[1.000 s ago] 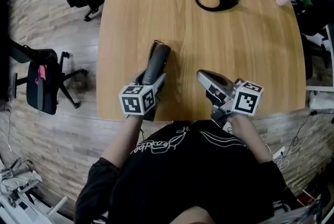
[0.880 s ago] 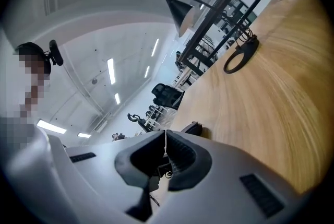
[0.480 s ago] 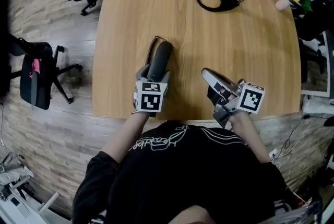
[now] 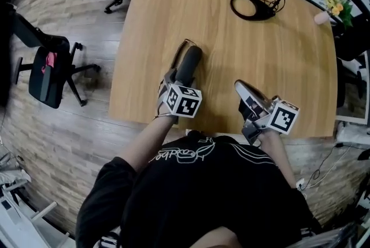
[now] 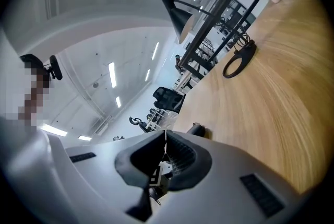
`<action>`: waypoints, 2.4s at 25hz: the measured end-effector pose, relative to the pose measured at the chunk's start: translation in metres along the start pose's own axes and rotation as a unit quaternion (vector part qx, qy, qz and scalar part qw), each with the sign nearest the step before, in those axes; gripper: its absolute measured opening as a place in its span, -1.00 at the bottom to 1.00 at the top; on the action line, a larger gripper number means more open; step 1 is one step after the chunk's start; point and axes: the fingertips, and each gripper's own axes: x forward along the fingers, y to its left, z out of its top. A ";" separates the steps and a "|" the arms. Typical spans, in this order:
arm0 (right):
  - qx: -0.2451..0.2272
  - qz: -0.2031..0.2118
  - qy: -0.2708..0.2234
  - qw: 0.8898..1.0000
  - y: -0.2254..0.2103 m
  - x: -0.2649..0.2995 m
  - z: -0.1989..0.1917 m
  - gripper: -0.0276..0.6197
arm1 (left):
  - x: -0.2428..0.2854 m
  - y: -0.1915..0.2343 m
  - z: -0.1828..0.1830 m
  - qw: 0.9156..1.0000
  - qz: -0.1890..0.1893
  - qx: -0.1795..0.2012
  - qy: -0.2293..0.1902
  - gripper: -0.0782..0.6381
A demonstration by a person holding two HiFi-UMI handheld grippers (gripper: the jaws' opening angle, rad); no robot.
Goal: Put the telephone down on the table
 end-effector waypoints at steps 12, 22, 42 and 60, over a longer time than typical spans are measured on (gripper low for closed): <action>-0.055 -0.007 0.010 0.998 0.013 -0.019 -0.006 -0.79 | -0.024 0.007 0.004 0.997 -0.015 0.009 -0.070 0.26; -0.222 0.084 0.103 0.966 0.092 -0.024 -0.063 -0.79 | -0.143 0.018 0.014 0.980 -0.036 -0.110 -0.163 0.28; -0.196 0.217 0.023 0.956 0.231 -0.273 -0.163 -0.79 | -0.442 -0.270 0.003 0.885 -0.294 -0.113 -0.343 -0.76; -0.237 0.206 -0.012 0.949 0.273 -0.366 -0.203 -0.79 | -0.519 -0.342 -0.041 0.847 -0.314 -0.155 -0.401 -0.76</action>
